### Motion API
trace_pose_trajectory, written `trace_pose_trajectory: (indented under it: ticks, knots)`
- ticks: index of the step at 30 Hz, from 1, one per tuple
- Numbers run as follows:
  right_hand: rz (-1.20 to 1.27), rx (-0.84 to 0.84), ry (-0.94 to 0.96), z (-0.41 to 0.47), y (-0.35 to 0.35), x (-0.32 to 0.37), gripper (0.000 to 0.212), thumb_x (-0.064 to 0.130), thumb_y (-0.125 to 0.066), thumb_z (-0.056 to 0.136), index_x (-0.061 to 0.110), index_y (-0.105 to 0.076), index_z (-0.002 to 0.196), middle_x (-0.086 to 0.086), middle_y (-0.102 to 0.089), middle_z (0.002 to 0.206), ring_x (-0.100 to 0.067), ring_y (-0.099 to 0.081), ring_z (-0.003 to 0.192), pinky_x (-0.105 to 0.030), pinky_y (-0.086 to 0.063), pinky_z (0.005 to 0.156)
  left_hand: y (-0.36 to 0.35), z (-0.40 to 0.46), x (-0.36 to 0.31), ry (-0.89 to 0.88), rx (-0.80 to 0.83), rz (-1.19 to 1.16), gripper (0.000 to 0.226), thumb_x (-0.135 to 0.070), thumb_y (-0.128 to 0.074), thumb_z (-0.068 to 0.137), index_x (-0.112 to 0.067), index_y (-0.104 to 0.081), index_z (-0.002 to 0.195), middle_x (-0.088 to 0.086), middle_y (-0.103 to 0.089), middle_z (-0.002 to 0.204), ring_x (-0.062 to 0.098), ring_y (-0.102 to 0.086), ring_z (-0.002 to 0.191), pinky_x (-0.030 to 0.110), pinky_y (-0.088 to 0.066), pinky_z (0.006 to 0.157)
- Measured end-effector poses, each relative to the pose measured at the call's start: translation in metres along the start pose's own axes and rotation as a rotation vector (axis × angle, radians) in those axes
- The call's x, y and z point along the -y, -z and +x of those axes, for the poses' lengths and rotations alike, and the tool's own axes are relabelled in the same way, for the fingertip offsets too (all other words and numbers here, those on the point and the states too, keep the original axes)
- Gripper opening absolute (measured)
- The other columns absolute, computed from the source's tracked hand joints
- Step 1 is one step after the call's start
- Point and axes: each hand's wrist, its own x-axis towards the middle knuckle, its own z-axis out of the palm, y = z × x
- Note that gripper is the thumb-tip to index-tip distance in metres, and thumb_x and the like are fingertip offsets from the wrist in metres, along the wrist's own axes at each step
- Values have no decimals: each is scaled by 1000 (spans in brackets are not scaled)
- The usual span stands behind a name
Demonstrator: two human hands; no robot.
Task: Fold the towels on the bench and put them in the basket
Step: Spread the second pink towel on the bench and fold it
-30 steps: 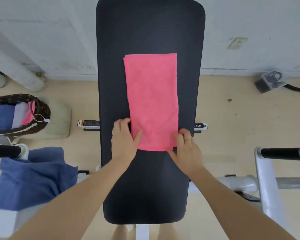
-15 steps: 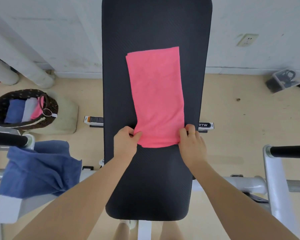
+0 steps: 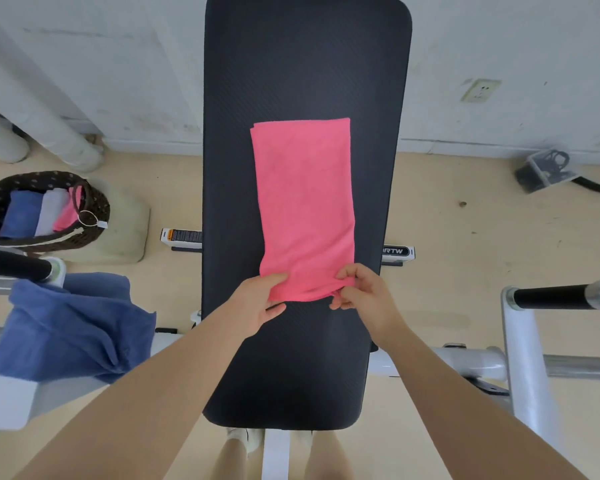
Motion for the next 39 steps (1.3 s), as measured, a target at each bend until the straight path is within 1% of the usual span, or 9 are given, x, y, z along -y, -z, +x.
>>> trace_pose_trajectory:
  ticks: [6,9,12,15,18,22,28,31,39]
  knots:
    - [-28,321,-188,-24,14,9,29,2,-63,73,15,-55,98,3,-70,93,-8,-67,89,-18,-50,74,15,-32,0,-118,3,60,32,2,-52,89,-5,-45,119,14,-49,124,28,-56,105,38,-54,78]
    - [-335,180,-120,-31,12,20,19,12,-72,75,20,-60,87,6,-65,73,-7,-56,64,-21,-41,66,21,-53,-7,-152,74,203,45,4,-45,91,-19,-42,130,10,-43,126,29,-55,106,37,-55,77]
    - [-458,30,105,-31,10,31,7,16,-69,80,21,-64,81,6,-63,82,-7,-56,81,-22,-42,75,24,-67,-19,-84,232,228,30,-3,-44,94,-7,-58,121,13,-53,120,24,-60,94,32,-54,78]
    - [-379,-41,180,-26,8,37,5,11,-67,81,12,-62,79,1,-55,101,-8,-51,95,-15,-37,82,27,-65,-28,-77,344,167,30,-11,-52,86,-3,-59,115,10,-63,97,19,-63,75,29,-50,75]
    - [-231,-41,118,-19,7,40,15,9,-53,88,15,-49,75,3,-50,74,-8,-44,72,-22,-34,66,26,-53,-37,-146,400,425,46,2,-54,66,-9,-57,111,4,-62,87,13,-62,72,24,-49,71]
    - [-207,-149,166,4,5,39,17,13,-50,93,23,-44,80,8,-48,75,-8,-45,72,-24,-35,65,15,-36,-41,-418,135,1011,18,-9,-61,81,-13,-57,98,-1,-57,78,14,-54,70,30,-50,79]
    - [-245,-302,213,46,-2,51,14,22,-51,93,14,-50,104,13,-50,78,-13,-49,79,-29,-36,71,-3,-20,-56,-704,-89,742,18,-35,-59,88,-18,-61,93,-4,-48,117,17,-54,106,39,-48,93]
    - [-272,-398,217,65,-4,59,10,24,-50,94,15,-50,97,12,-49,71,-16,-48,75,-27,-32,66,-9,-12,-63,-725,-147,659,50,-51,-55,82,-4,-62,96,10,-61,102,19,-57,90,46,-50,84]
    - [-404,-468,136,96,-12,70,26,29,-38,99,7,-45,109,-5,-56,87,-25,-49,79,-32,-34,66,-16,19,-83,-773,-296,784,28,-31,-40,98,-9,-49,83,-7,-47,69,15,-46,70,24,-32,56]
